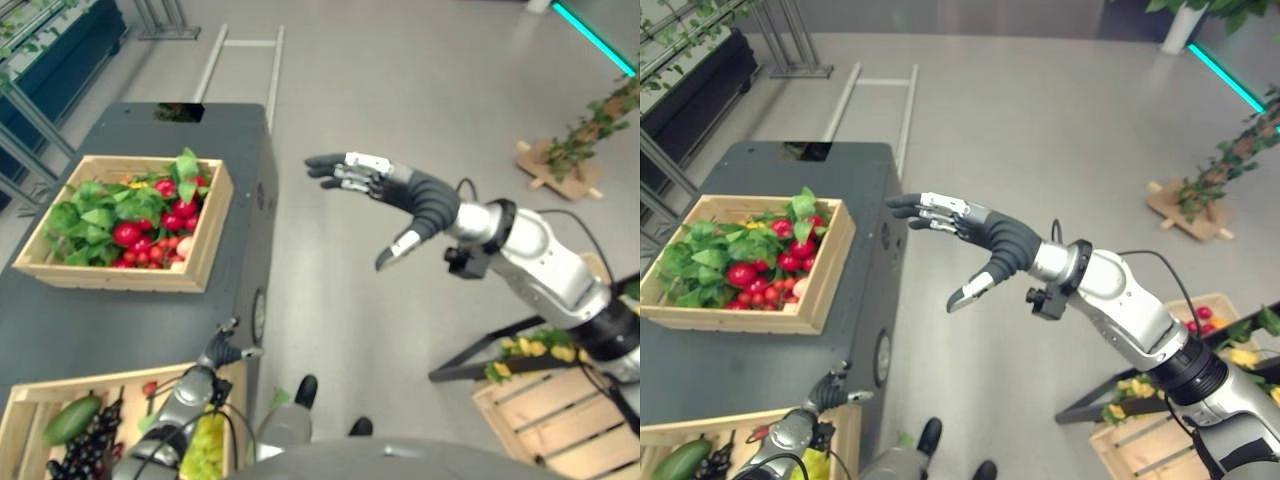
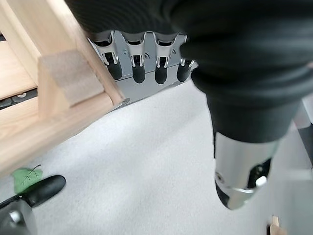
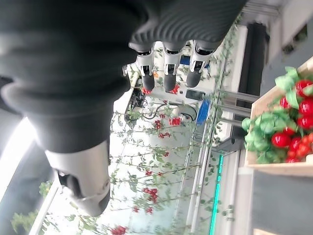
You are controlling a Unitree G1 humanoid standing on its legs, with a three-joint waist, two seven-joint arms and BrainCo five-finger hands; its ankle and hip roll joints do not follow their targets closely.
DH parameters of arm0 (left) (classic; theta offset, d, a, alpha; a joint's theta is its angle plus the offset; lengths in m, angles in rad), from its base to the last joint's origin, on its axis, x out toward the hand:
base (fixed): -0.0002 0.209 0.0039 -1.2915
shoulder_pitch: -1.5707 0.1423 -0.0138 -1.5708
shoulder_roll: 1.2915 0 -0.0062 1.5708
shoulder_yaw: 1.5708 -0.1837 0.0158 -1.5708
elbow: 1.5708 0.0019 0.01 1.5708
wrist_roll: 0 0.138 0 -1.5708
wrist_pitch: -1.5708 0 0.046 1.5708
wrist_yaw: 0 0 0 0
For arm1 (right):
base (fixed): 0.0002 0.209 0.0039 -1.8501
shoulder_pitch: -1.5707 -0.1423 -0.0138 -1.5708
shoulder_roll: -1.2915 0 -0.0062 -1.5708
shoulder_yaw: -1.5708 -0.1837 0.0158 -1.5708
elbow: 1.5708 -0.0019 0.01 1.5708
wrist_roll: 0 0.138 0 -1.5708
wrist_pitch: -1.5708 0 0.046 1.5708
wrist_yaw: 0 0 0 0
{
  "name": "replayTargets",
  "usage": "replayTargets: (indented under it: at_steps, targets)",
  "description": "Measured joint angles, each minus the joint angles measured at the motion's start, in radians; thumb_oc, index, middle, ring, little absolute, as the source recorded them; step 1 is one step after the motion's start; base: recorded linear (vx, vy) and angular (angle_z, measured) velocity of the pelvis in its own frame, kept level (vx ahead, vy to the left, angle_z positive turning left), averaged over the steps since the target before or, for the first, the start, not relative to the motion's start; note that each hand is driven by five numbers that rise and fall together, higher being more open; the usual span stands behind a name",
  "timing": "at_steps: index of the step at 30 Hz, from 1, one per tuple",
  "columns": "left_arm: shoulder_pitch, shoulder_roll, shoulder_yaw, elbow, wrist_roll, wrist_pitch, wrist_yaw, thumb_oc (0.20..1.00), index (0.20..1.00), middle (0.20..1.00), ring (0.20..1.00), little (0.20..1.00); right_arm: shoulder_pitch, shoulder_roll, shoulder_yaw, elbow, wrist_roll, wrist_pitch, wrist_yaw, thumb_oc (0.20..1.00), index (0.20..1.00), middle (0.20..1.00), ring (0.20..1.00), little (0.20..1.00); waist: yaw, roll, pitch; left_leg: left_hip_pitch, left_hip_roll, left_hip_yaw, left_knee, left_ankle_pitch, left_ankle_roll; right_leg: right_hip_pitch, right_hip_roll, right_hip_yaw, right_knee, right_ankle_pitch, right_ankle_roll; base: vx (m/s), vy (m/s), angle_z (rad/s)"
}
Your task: Pick up the fruits from the basket on one side to the basket on the other side
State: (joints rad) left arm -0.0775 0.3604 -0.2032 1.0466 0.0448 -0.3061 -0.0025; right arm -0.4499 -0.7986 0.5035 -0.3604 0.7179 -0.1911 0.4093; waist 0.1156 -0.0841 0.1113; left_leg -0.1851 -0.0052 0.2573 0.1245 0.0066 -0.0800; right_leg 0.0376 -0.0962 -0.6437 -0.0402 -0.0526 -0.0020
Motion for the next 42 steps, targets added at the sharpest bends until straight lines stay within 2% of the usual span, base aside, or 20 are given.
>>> replayTargets:
  at_steps: [1, 2, 3, 5, 6, 9, 10, 26, 28, 29, 30, 31, 32, 33, 34, 36, 37, 38, 40, 42]
  targets:
    - [0.005, -0.011, 0.000, 0.011, 0.000, 0.008, -0.001, 1.000, 1.000, 1.000, 1.000, 1.000, 0.008, 0.006, 0.000, -0.002, 0.000, 0.000, -0.001, 1.000, 1.000, 1.000, 1.000, 1.000, -0.011, 0.017, -0.002, 0.022, 0.013, 0.021, -0.006, 0.007, 0.007, 0.015, -0.002, -0.006, 0.015, -0.011, 0.015, 0.17, 0.099, 0.83]
    - [0.013, -0.033, -0.007, 0.037, 0.000, 0.016, -0.002, 1.000, 1.000, 1.000, 1.000, 1.000, 0.022, 0.007, -0.003, -0.006, 0.000, -0.001, -0.007, 1.000, 1.000, 1.000, 1.000, 1.000, -0.033, 0.056, -0.024, 0.047, 0.018, 0.015, -0.058, 0.021, 0.068, 0.030, -0.003, -0.014, 0.047, -0.026, 0.042, 0.11, 0.099, 0.86]
    - [0.013, -0.034, -0.011, 0.037, 0.000, 0.018, -0.002, 1.000, 1.000, 1.000, 1.000, 1.000, 0.022, 0.020, -0.003, -0.007, -0.001, -0.003, -0.010, 1.000, 1.000, 1.000, 1.000, 1.000, -0.048, 0.063, -0.029, 0.058, 0.003, 0.007, -0.089, 0.036, 0.091, 0.040, -0.004, -0.011, 0.053, -0.029, 0.051, 0.08, 0.061, 1.08]
    - [0.008, -0.021, -0.007, 0.024, 0.000, 0.007, 0.000, 1.000, 1.000, 1.000, 1.000, 1.000, 0.018, 0.113, -0.018, 0.004, 0.000, -0.003, -0.019, 1.000, 1.000, 1.000, 1.000, 1.000, -0.041, 0.048, -0.038, 0.074, -0.031, -0.056, -0.132, 0.050, 0.113, 0.062, -0.022, 0.010, 0.057, -0.049, 0.078, 0.10, 0.118, 1.18]
    - [0.007, -0.021, -0.005, 0.014, 0.000, 0.004, 0.000, 1.000, 1.000, 1.000, 1.000, 1.000, 0.006, 0.137, -0.014, 0.013, 0.000, -0.001, -0.020, 1.000, 1.000, 1.000, 1.000, 1.000, -0.032, 0.047, -0.039, 0.074, -0.038, -0.063, -0.135, 0.052, 0.116, 0.070, -0.030, 0.013, 0.059, -0.051, 0.081, 0.11, 0.169, 0.94]
    - [0.009, -0.025, 0.034, -0.007, -0.001, -0.002, 0.003, 1.000, 1.000, 1.000, 1.000, 1.000, -0.078, 0.182, 0.033, 0.050, 0.000, 0.000, -0.019, 1.000, 1.000, 1.000, 1.000, 1.000, 0.060, 0.030, -0.050, 0.089, -0.049, -0.056, -0.137, 0.051, 0.115, 0.082, -0.044, 0.061, 0.069, -0.059, 0.092, 0.08, 0.134, 0.19]
    - [0.008, -0.025, 0.037, -0.007, -0.001, -0.002, 0.003, 1.000, 1.000, 1.000, 1.000, 1.000, -0.090, 0.187, 0.037, 0.055, -0.001, 0.000, -0.019, 1.000, 1.000, 1.000, 1.000, 1.000, 0.068, 0.028, -0.052, 0.092, -0.051, -0.055, -0.137, 0.051, 0.115, 0.088, -0.045, 0.061, 0.068, -0.060, 0.095, 0.07, 0.122, 0.17]
    - [0.015, -0.012, 0.077, -0.008, 0.000, -0.011, 0.005, 1.000, 1.000, 1.000, 1.000, 1.000, -0.107, 0.218, 0.060, 0.065, -0.030, 0.001, -0.002, 1.000, 1.000, 1.000, 1.000, 1.000, 0.065, 0.025, -0.060, 0.098, -0.062, -0.068, -0.129, 0.034, 0.123, 0.097, -0.061, 0.058, 0.099, -0.089, 0.113, 0.04, 0.060, 0.01]
    - [0.026, -0.010, 0.077, -0.029, -0.001, -0.004, 0.005, 1.000, 1.000, 1.000, 1.000, 1.000, -0.095, 0.216, 0.059, 0.069, -0.030, 0.001, 0.000, 1.000, 1.000, 1.000, 1.000, 1.000, 0.057, 0.037, -0.062, 0.084, -0.060, -0.073, -0.122, 0.022, 0.137, 0.061, -0.080, 0.059, 0.197, -0.114, 0.114, -0.03, 0.112, 0.09]
    - [0.057, -0.002, 0.076, -0.114, -0.010, 0.020, 0.002, 1.000, 1.000, 1.000, 1.000, 1.000, -0.074, 0.201, 0.059, 0.069, -0.031, 0.001, 0.000, 1.000, 1.000, 1.000, 1.000, 1.000, 0.039, 0.072, -0.054, 0.087, -0.045, -0.097, -0.116, 0.022, 0.146, 0.005, -0.104, 0.068, 0.360, -0.118, 0.118, 0.02, -0.010, 0.37]
    - [0.094, 0.017, 0.068, -0.190, -0.031, 0.025, 0.000, 1.000, 1.000, 1.000, 1.000, 1.000, -0.056, 0.179, 0.057, 0.063, -0.033, 0.001, -0.001, 1.000, 1.000, 1.000, 1.000, 1.000, 0.020, 0.091, -0.043, 0.091, -0.034, -0.128, -0.107, 0.021, 0.157, -0.045, -0.124, 0.102, 0.491, -0.111, 0.112, 0.04, -0.059, 0.76]
    - [0.131, 0.068, 0.068, -0.289, -0.064, 0.026, -0.002, 1.000, 1.000, 1.000, 1.000, 1.000, -0.022, 0.156, 0.055, 0.059, -0.043, 0.003, 0.001, 1.000, 1.000, 1.000, 1.000, 1.000, -0.004, 0.102, -0.040, 0.099, -0.036, -0.173, -0.106, 0.028, 0.168, -0.110, -0.128, 0.198, 0.581, -0.134, 0.132, 0.10, -0.128, 1.04]
    - [0.182, 0.132, 0.074, -0.420, -0.110, 0.022, -0.006, 1.000, 1.000, 1.000, 1.000, 1.000, 0.015, 0.138, 0.041, 0.057, -0.050, 0.004, 0.005, 1.000, 1.000, 1.000, 1.000, 1.000, -0.018, 0.097, -0.035, 0.099, -0.035, -0.209, -0.104, 0.030, 0.166, -0.147, -0.066, 0.361, 0.556, -0.158, 0.132, 0.12, -0.151, 1.10]
    - [0.202, 0.154, 0.085, -0.438, -0.130, -0.002, -0.007, 1.000, 1.000, 1.000, 1.000, 1.000, 0.026, 0.129, 0.041, 0.061, -0.052, 0.008, 0.005, 1.000, 1.000, 1.000, 1.000, 1.000, -0.023, 0.097, -0.035, 0.105, -0.036, -0.217, -0.109, 0.034, 0.167, -0.149, -0.057, 0.392, 0.525, -0.160, 0.130, 0.10, -0.170, 0.84]
    - [0.212, 0.188, 0.116, -0.514, -0.205, 0.012, -0.021, 1.000, 1.000, 1.000, 1.000, 1.000, 0.045, 0.118, 0.030, 0.059, -0.056, 0.009, 0.010, 1.000, 1.000, 1.000, 1.000, 1.000, -0.018, 0.096, -0.036, 0.101, -0.050, -0.255, -0.113, 0.030, 0.154, -0.190, -0.023, 0.493, 0.460, -0.169, 0.116, 0.05, -0.103, 0.87]
    - [0.233, 0.220, 0.156, -0.609, -0.292, -0.009, -0.046, 1.000, 1.000, 1.000, 1.000, 1.000, 0.068, 0.115, 0.004, 0.061, -0.061, 0.011, 0.017, 1.000, 1.000, 1.000, 1.000, 1.000, -0.025, 0.083, -0.038, 0.096, -0.070, -0.270, -0.110, 0.041, 0.151, -0.184, -0.023, 0.520, 0.343, -0.145, 0.113, 0.06, -0.155, 0.93]
    - [0.233, 0.224, 0.189, -0.663, -0.354, -0.013, -0.059, 1.000, 1.000, 1.000, 1.000, 1.000, 0.073, 0.114, -0.003, 0.065, -0.063, 0.013, 0.023, 1.000, 1.000, 1.000, 1.000, 1.000, -0.018, 0.074, -0.033, 0.107, -0.092, -0.273, -0.117, 0.046, 0.140, -0.181, -0.051, 0.521, 0.303, -0.067, 0.081, 0.11, -0.249, 0.91]
    - [0.280, 0.218, 0.223, -0.781, -0.417, 0.001, -0.082, 1.000, 1.000, 1.000, 1.000, 1.000, 0.097, 0.112, -0.008, 0.066, -0.065, 0.018, 0.031, 1.000, 1.000, 1.000, 1.000, 1.000, -0.014, 0.087, -0.045, 0.111, -0.076, -0.271, -0.125, 0.048, 0.123, -0.158, -0.042, 0.488, 0.264, -0.067, 0.080, 0.12, -0.251, 0.69]
    - [0.344, 0.215, 0.274, -0.947, -0.507, -0.034, -0.131, 1.000, 1.000, 1.000, 1.000, 1.000, 0.110, 0.091, -0.014, 0.067, -0.065, 0.024, 0.045, 1.000, 1.000, 1.000, 1.000, 1.000, 0.021, 0.092, -0.046, 0.117, -0.048, -0.259, -0.148, 0.057, 0.102, -0.140, -0.020, 0.470, 0.228, -0.061, 0.068, 0.04, -0.182, 0.26]
    - [0.338, 0.206, 0.281, -0.985, -0.577, -0.034, -0.157, 1.000, 1.000, 1.000, 1.000, 1.000, 0.109, 0.083, -0.016, 0.071, -0.065, 0.035, 0.057, 1.000, 1.000, 1.000, 1.000, 1.000, 0.045, 0.093, -0.048, 0.125, -0.032, -0.263, -0.149, 0.061, 0.090, -0.116, 0.002, 0.467, 0.200, -0.055, 0.052, 0.01, -0.159, 0.05]
